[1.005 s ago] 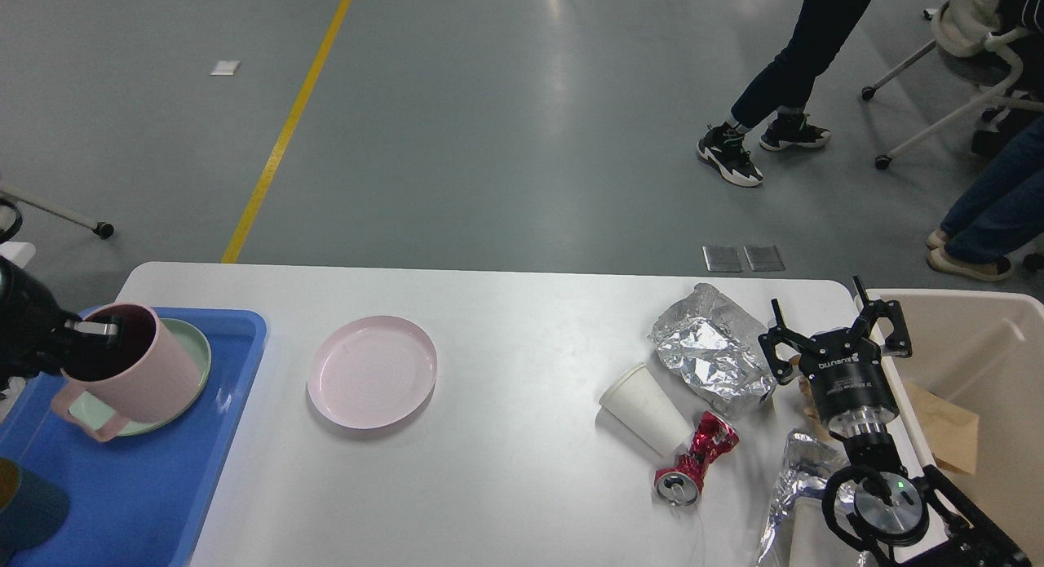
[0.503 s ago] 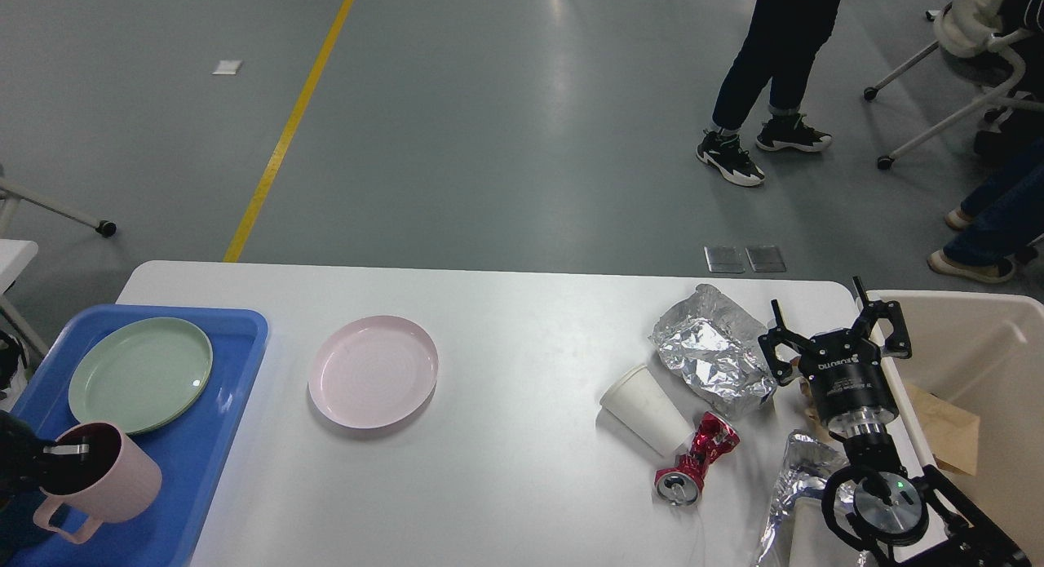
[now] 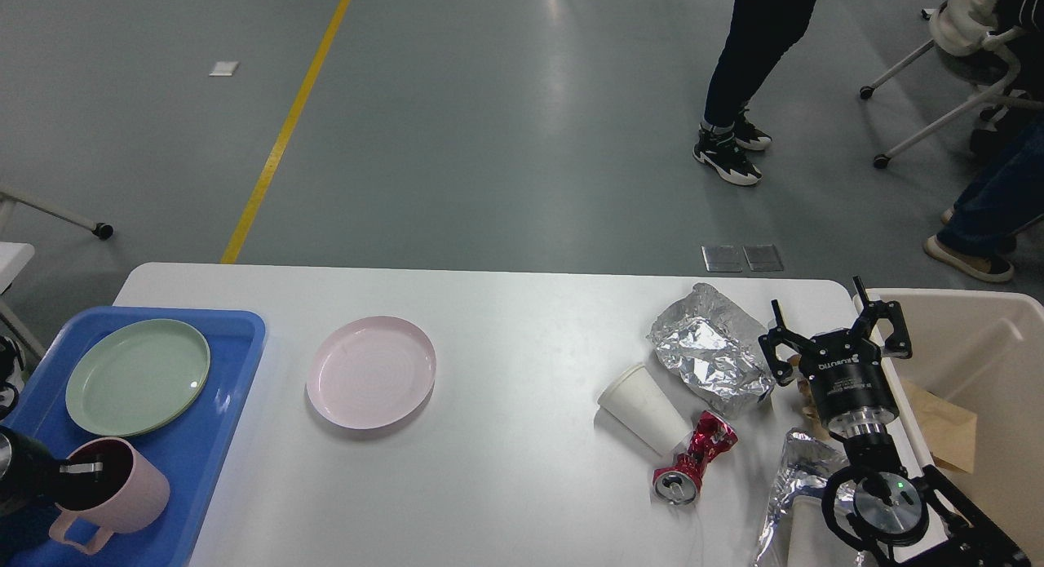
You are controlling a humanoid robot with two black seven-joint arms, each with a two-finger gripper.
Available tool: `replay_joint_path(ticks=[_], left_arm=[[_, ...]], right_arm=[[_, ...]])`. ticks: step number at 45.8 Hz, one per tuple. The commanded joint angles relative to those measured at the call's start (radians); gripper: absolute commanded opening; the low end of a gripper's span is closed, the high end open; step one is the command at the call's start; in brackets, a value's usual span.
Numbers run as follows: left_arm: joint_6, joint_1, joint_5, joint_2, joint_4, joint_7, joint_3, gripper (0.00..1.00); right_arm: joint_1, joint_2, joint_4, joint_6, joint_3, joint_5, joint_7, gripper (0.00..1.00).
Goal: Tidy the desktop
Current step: 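Release the pink mug and raise the left gripper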
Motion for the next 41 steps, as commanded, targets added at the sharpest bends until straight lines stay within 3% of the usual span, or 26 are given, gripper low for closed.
replay_joint_path(ticks=[1,3,8,23,30,41], left_arm=[[0.039,-0.003,-0.002,0.001,-0.003,-0.004,0.005,0.80],[0.051,-0.005,-0.002,0.000,-0.004,-0.002,0.011,0.88],[0.047,-0.009,-0.002,0.001,-0.012,-0.005,0.013,0.94],[0.041,-0.066,-0.002,0.014,-0.061,-0.008,0.068,0.96],[0.041,-0.201,-0.054,0.014,-0.129,-0.018,0.210,0.96],[0.036,-0.559,-0.183,-0.014,-0.293,-0.013,0.523,0.96]], right_arm=[[0.000,0.000,0.000,0.000,0.000,0.001,0.000,1.00],[0.000,0.000,0.000,0.000,0.000,0.001,0.000,1.00],[0.000,0.000,0.000,0.000,0.000,0.000,0.000,1.00],[0.000,0.000,0.000,0.000,0.000,0.001,0.000,1.00],[0.000,0.000,0.000,0.000,0.000,0.001,0.000,1.00],[0.000,0.000,0.000,0.000,0.000,0.000,0.000,1.00]])
